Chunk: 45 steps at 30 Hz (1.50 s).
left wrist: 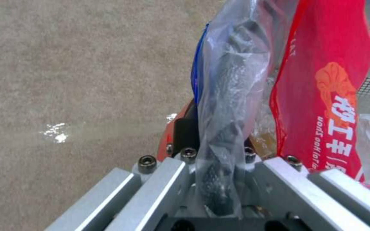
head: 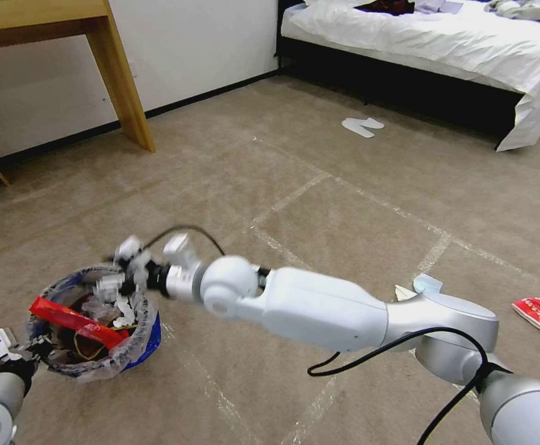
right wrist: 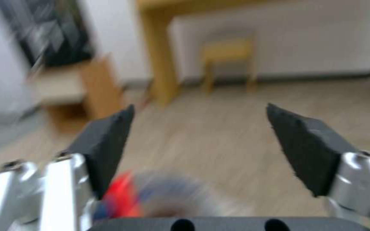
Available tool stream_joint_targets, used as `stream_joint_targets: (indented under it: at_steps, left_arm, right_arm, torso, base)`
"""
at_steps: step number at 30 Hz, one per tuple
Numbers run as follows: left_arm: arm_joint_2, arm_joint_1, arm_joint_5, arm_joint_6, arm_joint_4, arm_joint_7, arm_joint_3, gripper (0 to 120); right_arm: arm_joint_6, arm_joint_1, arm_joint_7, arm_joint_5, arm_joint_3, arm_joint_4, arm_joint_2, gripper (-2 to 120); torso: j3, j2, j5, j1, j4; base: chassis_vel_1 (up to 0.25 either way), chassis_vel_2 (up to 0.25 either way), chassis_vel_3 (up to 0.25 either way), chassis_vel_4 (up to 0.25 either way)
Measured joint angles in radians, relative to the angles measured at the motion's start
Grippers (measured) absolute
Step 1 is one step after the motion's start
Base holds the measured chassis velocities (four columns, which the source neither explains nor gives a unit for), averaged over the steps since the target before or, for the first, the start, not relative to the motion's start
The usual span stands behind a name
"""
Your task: Pick up the trash bin and place the garbage on the floor into it.
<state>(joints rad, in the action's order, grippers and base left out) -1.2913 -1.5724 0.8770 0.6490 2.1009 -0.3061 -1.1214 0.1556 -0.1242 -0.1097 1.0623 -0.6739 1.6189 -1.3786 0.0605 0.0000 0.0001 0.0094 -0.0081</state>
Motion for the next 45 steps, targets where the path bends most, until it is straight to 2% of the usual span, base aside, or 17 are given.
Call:
stream_joint_targets:
  at_steps: [2, 3, 4, 10, 12, 13, 15, 18, 19, 22, 23, 25, 29, 30, 31, 34, 45]
  left_arm:
    - [0.002, 0.000, 0.001, 0.000, 0.003, -0.001, -0.001, 0]
    - [0.007, -0.001, 0.003, 0.000, 0.012, -0.003, -0.005, 0]
    - [0.007, -0.001, 0.003, 0.000, 0.012, -0.003, -0.005, 0]
    - [0.009, -0.006, 0.007, -0.004, 0.038, -0.005, -0.020, 0]
    - [0.000, -0.012, 0.004, -0.008, 0.052, -0.006, -0.030, 0]
    - [0.000, -0.012, 0.004, -0.008, 0.052, -0.006, -0.030, 0]
    - [-0.010, -0.013, -0.001, -0.011, 0.067, -0.008, -0.036, 0]
    - [-0.028, -0.022, -0.010, -0.019, 0.078, -0.007, -0.047, 0]
    - [-0.054, -0.032, -0.023, -0.026, 0.094, -0.009, -0.061, 0]
    - [-0.069, -0.032, -0.030, -0.027, 0.108, -0.009, -0.061, 0]
    - [-0.069, -0.032, -0.030, -0.027, 0.108, -0.009, -0.061, 0]
    - [-0.080, -0.032, -0.055, -0.030, 0.120, -0.002, -0.056, 0]
    - [-0.084, -0.033, -0.061, -0.032, 0.130, 0.001, -0.056, 0]
    - [-0.085, -0.036, -0.073, -0.034, 0.139, 0.006, -0.058, 0]
    - [-0.085, -0.036, -0.073, -0.034, 0.139, 0.006, -0.058, 0]
    - [-0.085, -0.040, -0.090, -0.039, 0.157, 0.014, -0.059, 0]
    - [-0.088, -0.039, -0.102, -0.047, 0.172, 0.019, -0.053, 0]
  right_arm:
    - [-0.016, -0.006, -0.020, -0.003, 0.038, 0.010, 0.010, 88]
    - [-0.041, -0.026, -0.051, -0.009, 0.130, 0.034, 0.036, 96]
    - [-0.041, -0.026, -0.051, -0.009, 0.130, 0.034, 0.036, 96]
    - [-0.047, -0.116, -0.080, -0.070, 0.446, 0.119, 0.123, 100]
    - [-0.048, -0.197, -0.082, -0.115, 0.594, 0.167, 0.184, 100]
    - [-0.048, -0.197, -0.082, -0.115, 0.594, 0.167, 0.184, 100]
    - [-0.047, -0.312, -0.095, -0.159, 0.738, 0.232, 0.280, 100]
    - [-0.047, -0.372, -0.103, -0.192, 0.808, 0.261, 0.321, 100]
    - [-0.057, -0.453, -0.112, -0.229, 0.903, 0.293, 0.362, 100]
    - [-0.065, -0.563, -0.119, -0.270, 1.016, 0.336, 0.390, 100]
    - [-0.065, -0.563, -0.119, -0.270, 1.016, 0.336, 0.390, 100]
    - [-0.090, -0.762, -0.119, -0.353, 1.167, 0.407, 0.396, 100]
    - [-0.092, -0.882, -0.121, -0.394, 1.271, 0.464, 0.376, 100]
    - [-0.098, -0.989, -0.119, -0.434, 1.355, 0.517, 0.350, 100]
    - [-0.098, -0.989, -0.119, -0.434, 1.355, 0.517, 0.350, 100]
    - [-0.151, -1.162, -0.095, -0.494, 1.447, 0.583, 0.306, 100]
    - [-0.200, -1.291, -0.077, -0.584, 1.377, 0.606, 0.230, 100]
  torso:
    - [0.000, 0.000, -0.0001, 0.000, 0.0000]
    - [0.000, 0.000, 0.0001, 0.000, -0.0001]
    - [0.000, 0.000, 0.0001, 0.000, -0.0001]
    - [0.000, 0.000, 0.0002, 0.000, -0.0003]
    - [0.000, 0.000, 0.0003, 0.000, 0.0004]
    - [0.000, 0.000, 0.0003, 0.000, 0.0004]
    - [0.000, 0.000, 0.0005, 0.000, -0.0010]
    - [0.000, 0.000, 0.0008, 0.000, -0.0016]
    - [0.000, 0.000, 0.0004, 0.000, 0.0001]
    - [0.000, 0.000, 0.0001, 0.000, 0.0005]
    - [0.000, 0.000, 0.0001, 0.000, 0.0005]
    - [0.000, 0.000, 0.0006, 0.000, -0.0003]
    - [0.000, 0.000, 0.0003, 0.000, -0.0006]
    - [0.000, 0.000, -0.0002, 0.000, -0.0002]
    - [0.000, 0.000, -0.0002, 0.000, -0.0002]
    - [0.000, 0.000, -0.0002, 0.000, -0.0004]
    - [0.000, 0.000, -0.0002, 0.000, -0.0002]
  base:
    - [0.000, 0.000, 0.000, 0.000]
    - [0.000, 0.000, 0.000, 0.000]
    - [0.000, 0.000, 0.000, 0.000]
    - [0.000, 0.000, 0.000, 0.000]
    - [0.000, 0.000, 0.000, 0.000]
    - [0.000, 0.000, 0.000, 0.000]
    - [0.000, 0.000, 0.000, 0.000]
    - [0.000, 0.000, 0.000, 0.000]
    - [0.000, 0.000, 0.000, 0.000]
    - [0.000, 0.000, 0.000, 0.000]
    - [0.000, 0.000, 0.000, 0.000]
    - [0.000, 0.000, 0.000, 0.000]
    - [0.000, 0.000, 0.000, 0.000]
    - [0.000, 0.000, 0.000, 0.000]
    - [0.000, 0.000, 0.000, 0.000]
    - [0.000, 0.000, 0.000, 0.000]
    - [0.000, 0.000, 0.000, 0.000]
